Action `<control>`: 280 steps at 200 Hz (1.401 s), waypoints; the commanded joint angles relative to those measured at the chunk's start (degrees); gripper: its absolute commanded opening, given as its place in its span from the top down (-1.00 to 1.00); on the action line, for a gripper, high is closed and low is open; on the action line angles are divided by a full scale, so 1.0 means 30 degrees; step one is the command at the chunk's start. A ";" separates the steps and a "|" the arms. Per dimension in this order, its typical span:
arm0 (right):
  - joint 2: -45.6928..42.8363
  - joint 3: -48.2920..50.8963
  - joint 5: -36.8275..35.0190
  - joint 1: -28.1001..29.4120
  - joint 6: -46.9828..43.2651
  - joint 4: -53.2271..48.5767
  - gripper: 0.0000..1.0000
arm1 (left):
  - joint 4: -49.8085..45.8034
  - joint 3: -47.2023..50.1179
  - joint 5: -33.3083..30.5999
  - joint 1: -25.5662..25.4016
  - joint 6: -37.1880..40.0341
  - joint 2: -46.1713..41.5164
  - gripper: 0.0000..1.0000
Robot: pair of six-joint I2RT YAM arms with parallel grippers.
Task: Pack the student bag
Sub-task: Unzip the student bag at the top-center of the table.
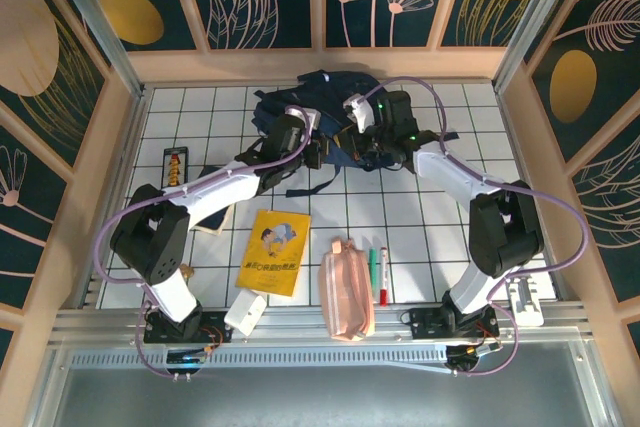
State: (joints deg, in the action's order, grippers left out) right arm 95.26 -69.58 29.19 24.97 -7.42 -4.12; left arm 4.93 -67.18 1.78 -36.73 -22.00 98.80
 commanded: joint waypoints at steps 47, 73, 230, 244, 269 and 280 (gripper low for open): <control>-0.0390 -0.0972 -0.2817 0.0173 -0.0899 -0.1177 1.00 | 0.3504 0.2431 0.3691 0.0536 0.3063 -0.2366 1.00; -0.0196 -0.0772 -0.4243 0.0158 -0.2079 -0.0975 1.00 | 0.3939 0.3409 0.5799 0.0758 0.4063 -0.3475 1.00; 0.0292 -0.1942 -0.2093 0.0022 -0.1121 -0.2178 1.00 | 1.0359 0.6253 0.9486 0.0538 -0.2039 -0.1065 -0.02; 0.0190 -0.1828 -0.1882 0.0041 -0.1186 -0.2300 1.00 | 0.8836 0.5559 0.8484 0.0550 -0.1798 -0.0991 -0.07; -0.0027 -0.1350 -0.2151 0.0096 -0.1406 -0.2258 1.00 | 0.7311 0.4473 0.7144 0.0828 -0.1876 -0.0788 -0.12; -0.0056 -0.1192 -0.2286 0.0087 -0.1452 -0.2310 1.00 | 0.7060 0.4358 0.6207 0.1028 -0.2101 -0.0876 -0.14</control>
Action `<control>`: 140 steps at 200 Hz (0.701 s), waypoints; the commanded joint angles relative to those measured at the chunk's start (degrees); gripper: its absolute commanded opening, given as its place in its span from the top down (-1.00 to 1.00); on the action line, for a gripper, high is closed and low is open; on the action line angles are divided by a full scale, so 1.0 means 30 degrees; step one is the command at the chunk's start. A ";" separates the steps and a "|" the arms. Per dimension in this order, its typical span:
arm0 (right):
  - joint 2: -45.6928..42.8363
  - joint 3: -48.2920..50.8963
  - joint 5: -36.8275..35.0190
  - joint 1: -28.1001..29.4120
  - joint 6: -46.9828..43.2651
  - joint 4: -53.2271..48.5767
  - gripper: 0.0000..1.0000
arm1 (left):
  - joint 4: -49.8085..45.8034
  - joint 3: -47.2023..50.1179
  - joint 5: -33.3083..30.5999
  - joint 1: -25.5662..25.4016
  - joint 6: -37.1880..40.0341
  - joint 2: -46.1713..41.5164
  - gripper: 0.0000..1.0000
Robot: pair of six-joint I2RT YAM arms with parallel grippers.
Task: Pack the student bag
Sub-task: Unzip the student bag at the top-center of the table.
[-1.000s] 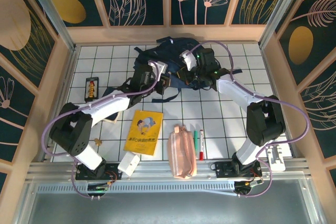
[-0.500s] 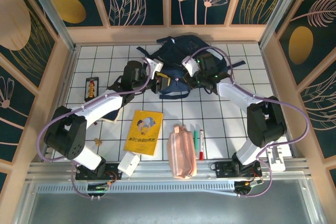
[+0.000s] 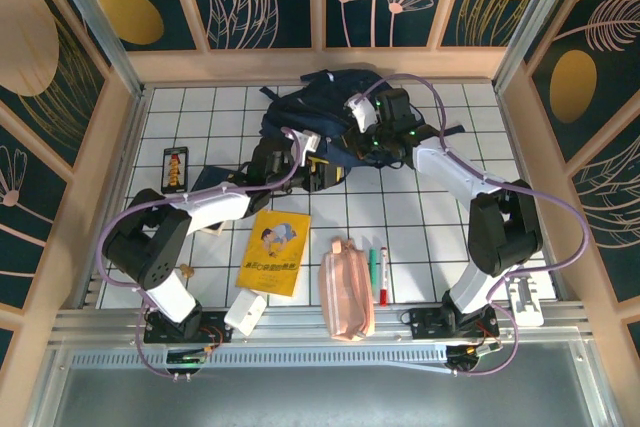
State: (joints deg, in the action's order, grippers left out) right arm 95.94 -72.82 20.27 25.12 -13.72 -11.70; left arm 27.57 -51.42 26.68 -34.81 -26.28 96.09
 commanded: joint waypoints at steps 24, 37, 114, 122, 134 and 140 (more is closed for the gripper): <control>-0.0333 -0.0015 0.0728 0.0070 0.0761 0.0078 1.00 | -0.1292 -0.1317 -0.2647 0.0733 -0.0773 0.0119 -0.15; -0.0351 -0.0030 0.0772 0.0121 0.0785 0.0019 1.00 | -0.2035 -0.2408 -0.2609 0.0735 -0.0531 0.0526 -0.15; -0.0070 -0.0448 0.1056 0.0406 0.0792 -0.0305 1.00 | -0.2812 -0.2935 -0.3298 0.0967 -0.1355 0.0905 0.05; -0.0069 -0.0399 0.1036 0.0435 0.0793 -0.0257 1.00 | -0.2927 -0.3112 -0.3113 0.0968 -0.1319 0.1053 0.33; -0.0040 -0.0337 0.0941 0.0443 0.0736 -0.0262 1.00 | -0.2819 -0.3222 -0.2736 0.0966 -0.1316 0.1197 0.67; -0.0018 -0.0315 0.0826 0.0432 0.0679 -0.0279 1.00 | -0.2651 -0.3171 -0.2535 0.0970 -0.1313 0.1192 0.80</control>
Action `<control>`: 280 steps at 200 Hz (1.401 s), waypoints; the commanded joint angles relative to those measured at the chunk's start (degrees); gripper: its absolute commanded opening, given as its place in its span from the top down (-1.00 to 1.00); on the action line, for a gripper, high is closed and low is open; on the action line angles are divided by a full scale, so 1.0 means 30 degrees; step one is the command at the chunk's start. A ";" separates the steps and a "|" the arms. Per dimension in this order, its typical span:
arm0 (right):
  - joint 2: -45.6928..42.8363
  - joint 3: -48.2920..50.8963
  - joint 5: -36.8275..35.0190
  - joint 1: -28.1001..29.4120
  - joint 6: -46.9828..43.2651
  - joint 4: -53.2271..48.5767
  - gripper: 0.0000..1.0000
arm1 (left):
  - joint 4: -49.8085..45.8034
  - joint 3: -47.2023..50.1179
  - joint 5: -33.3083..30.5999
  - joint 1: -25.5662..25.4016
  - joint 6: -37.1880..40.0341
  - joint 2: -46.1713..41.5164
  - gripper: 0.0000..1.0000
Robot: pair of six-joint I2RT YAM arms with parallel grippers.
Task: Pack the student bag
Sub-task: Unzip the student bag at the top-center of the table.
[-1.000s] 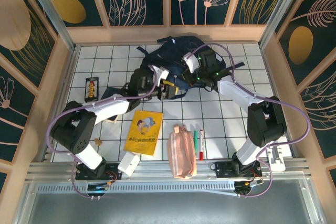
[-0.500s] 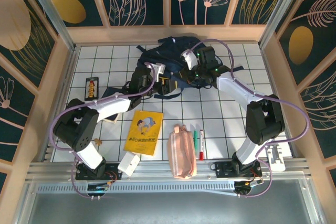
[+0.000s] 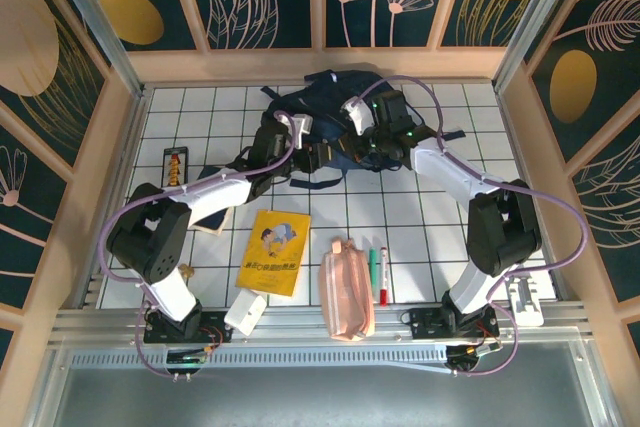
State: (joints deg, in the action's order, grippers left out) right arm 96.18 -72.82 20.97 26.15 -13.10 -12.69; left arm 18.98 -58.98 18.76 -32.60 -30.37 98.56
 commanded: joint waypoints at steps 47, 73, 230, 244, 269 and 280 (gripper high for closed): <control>0.0232 -0.0264 -0.0535 -0.0331 0.0315 -0.0153 1.00 | 0.0528 0.0072 0.0765 0.0559 0.0769 -0.0408 1.00; 0.0170 -0.0216 -0.1134 -0.0424 -0.0161 -0.0297 1.00 | 0.0375 0.0548 0.1157 0.0952 0.1037 -0.0959 1.00; -0.7674 0.4085 0.4245 -0.3209 -1.6025 -0.1145 1.00 | -0.2695 0.0696 -0.4271 0.3901 1.1112 -0.2877 1.00; -0.8101 0.3952 0.4264 -0.3460 -1.7481 -0.1808 1.00 | -0.1962 0.0666 -0.4029 0.4574 1.1313 -0.2170 1.00; -0.8452 0.4469 0.3815 -0.3980 -1.8366 -0.2206 1.00 | -0.1074 0.0398 -0.2876 0.5330 1.1277 -0.1388 1.00; -0.8562 0.5155 0.3624 -0.3947 -1.8195 -0.1725 1.00 | -0.1026 0.0085 -0.2059 0.5340 1.1147 -0.1220 1.00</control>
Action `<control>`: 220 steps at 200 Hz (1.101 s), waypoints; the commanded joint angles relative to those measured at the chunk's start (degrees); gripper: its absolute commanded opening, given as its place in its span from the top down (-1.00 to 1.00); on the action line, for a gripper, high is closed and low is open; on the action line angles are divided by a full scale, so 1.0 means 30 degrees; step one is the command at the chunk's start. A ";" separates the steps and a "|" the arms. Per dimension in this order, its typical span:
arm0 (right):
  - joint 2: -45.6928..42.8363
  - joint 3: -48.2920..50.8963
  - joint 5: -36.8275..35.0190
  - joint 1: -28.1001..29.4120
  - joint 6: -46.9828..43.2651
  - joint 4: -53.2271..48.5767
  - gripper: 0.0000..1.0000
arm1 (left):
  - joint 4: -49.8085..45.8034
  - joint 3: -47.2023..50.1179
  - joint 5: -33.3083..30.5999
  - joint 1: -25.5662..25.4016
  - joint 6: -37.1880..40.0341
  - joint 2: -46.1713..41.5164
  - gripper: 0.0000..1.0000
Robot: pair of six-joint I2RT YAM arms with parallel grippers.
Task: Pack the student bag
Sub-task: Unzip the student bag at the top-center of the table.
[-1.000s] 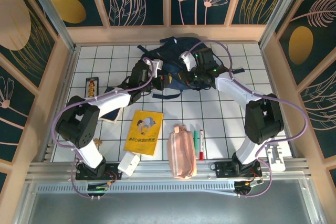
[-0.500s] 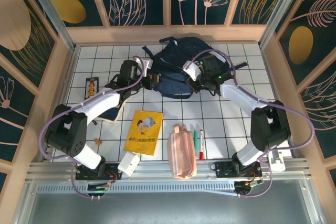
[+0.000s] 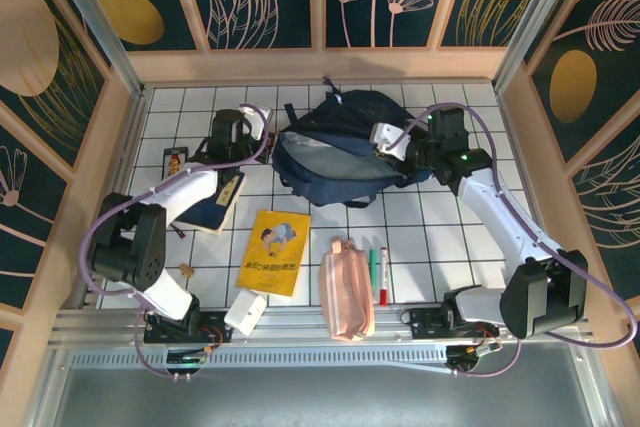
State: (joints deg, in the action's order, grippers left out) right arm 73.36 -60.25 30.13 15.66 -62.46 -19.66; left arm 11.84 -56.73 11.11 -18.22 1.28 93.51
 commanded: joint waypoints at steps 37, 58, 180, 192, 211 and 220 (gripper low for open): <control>-0.1049 0.3033 0.0077 0.1293 0.3189 0.5326 0.46 | 0.1952 -0.0951 0.3060 0.0538 -0.2020 0.0435 1.00; -0.0635 0.2694 0.0010 0.2331 0.5342 0.6102 0.16 | 0.2680 -0.0400 0.3381 0.0532 -0.3173 -0.0080 1.00; 0.8331 -0.4318 -0.7245 0.9386 1.6582 0.0991 -0.17 | -0.1239 0.0043 0.1544 0.1416 -0.4789 -0.1681 0.02; 0.9408 -0.5061 -0.7289 0.9454 1.7129 0.0531 -0.14 | -0.1492 -0.0008 0.1489 0.1661 -0.5152 -0.1840 -0.01; 1.0623 -0.5455 -0.7434 0.9436 1.7339 0.0768 -0.13 | -0.1627 0.0028 0.1161 0.1909 -0.5219 -0.2162 -0.06; 1.1289 -0.5964 -0.7464 0.9403 1.7178 0.0339 -0.07 | -0.1709 0.0057 0.1050 0.2036 -0.5296 -0.2218 -0.10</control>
State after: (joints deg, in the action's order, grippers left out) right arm 103.90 -74.28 10.72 44.14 -15.38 -14.90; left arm 8.12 -57.30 15.79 -13.10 -12.32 89.25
